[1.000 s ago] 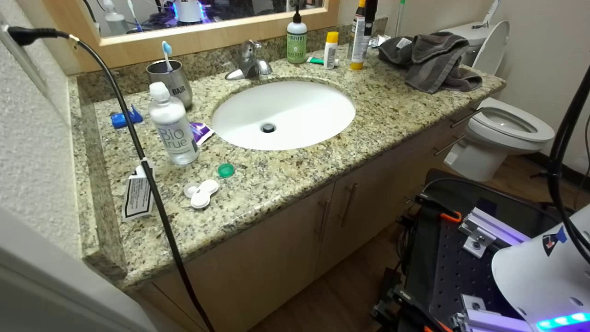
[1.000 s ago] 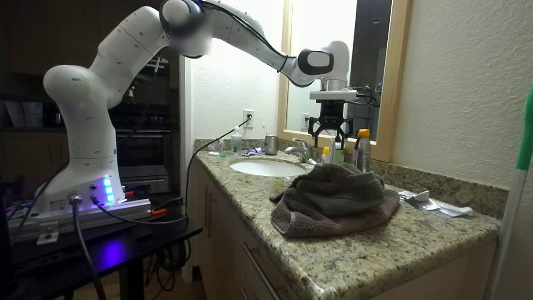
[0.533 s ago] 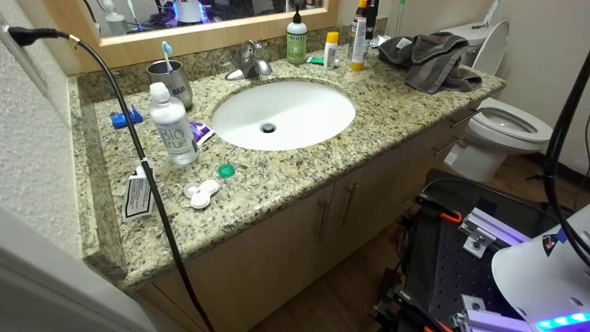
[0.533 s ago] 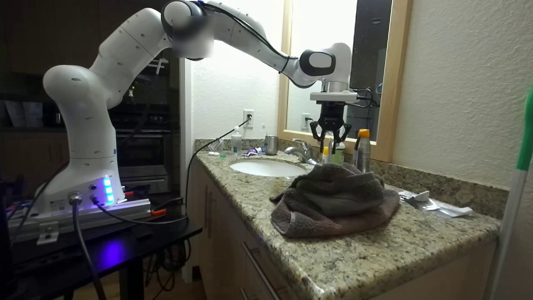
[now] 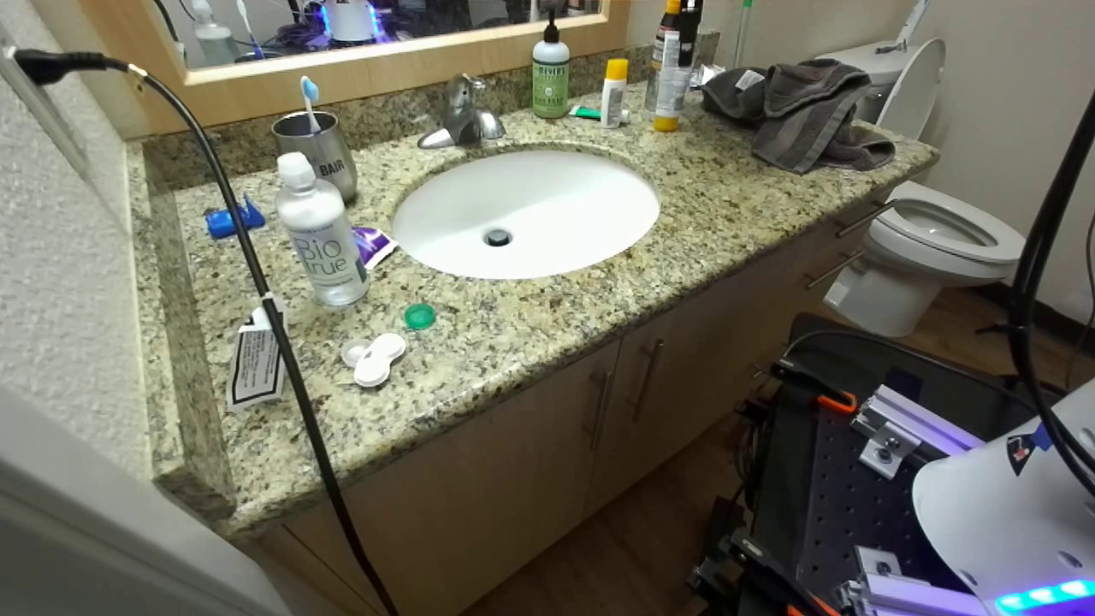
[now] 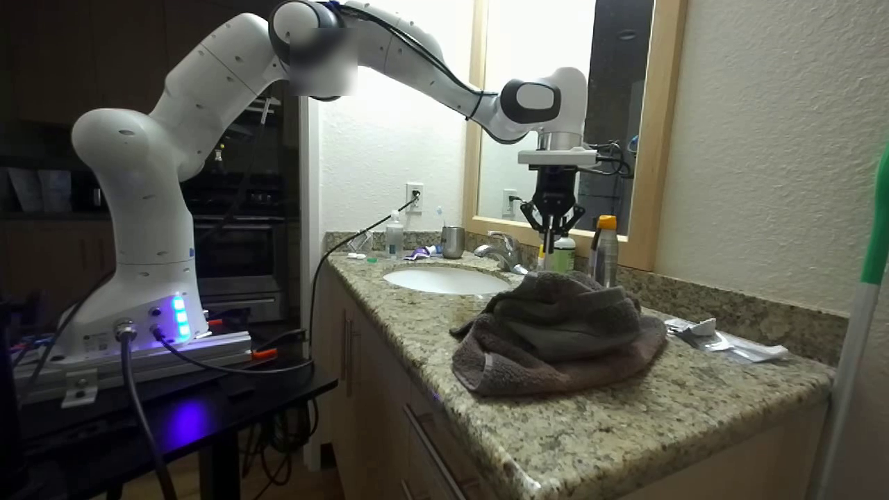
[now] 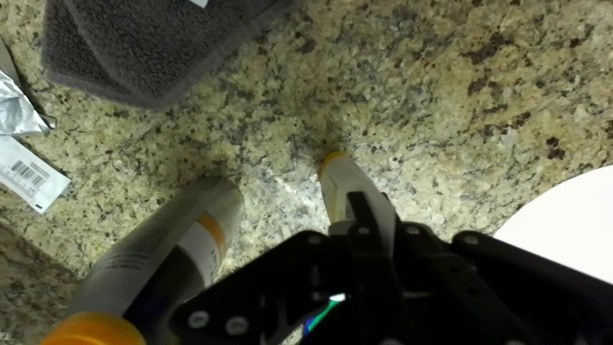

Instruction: Close the drawer and then move the white and yellow bottles forward

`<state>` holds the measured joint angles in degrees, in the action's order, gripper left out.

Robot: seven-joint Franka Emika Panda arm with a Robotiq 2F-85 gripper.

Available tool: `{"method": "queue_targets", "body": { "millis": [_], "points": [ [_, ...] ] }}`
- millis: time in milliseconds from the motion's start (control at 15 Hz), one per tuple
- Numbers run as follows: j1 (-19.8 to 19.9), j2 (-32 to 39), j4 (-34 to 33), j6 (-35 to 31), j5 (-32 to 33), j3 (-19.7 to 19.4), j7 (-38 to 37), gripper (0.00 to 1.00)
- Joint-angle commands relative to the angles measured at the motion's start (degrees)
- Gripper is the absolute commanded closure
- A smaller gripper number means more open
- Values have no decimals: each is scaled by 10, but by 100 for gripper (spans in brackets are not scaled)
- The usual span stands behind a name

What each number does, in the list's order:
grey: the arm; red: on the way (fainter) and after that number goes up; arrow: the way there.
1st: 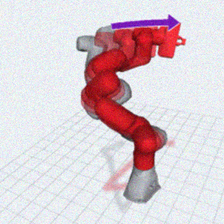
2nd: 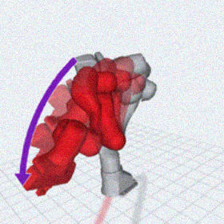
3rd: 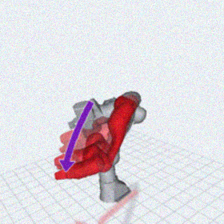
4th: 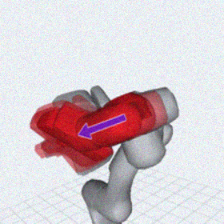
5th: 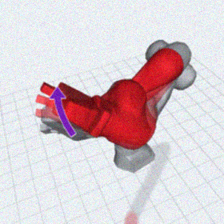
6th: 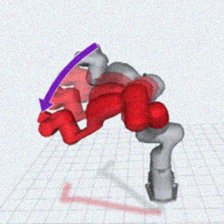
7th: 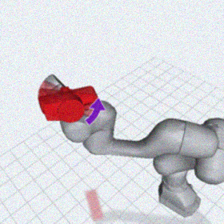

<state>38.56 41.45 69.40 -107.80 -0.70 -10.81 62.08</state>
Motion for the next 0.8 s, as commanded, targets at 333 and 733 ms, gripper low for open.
{"method": "queue_targets", "body": {
  "millis": [333, 733],
  "points": [
    [18, -120, 101, -13, -15, -1, 28, 99],
    [21, -239, 238, 6, 38, -19, 119, 99]
  ]
}}
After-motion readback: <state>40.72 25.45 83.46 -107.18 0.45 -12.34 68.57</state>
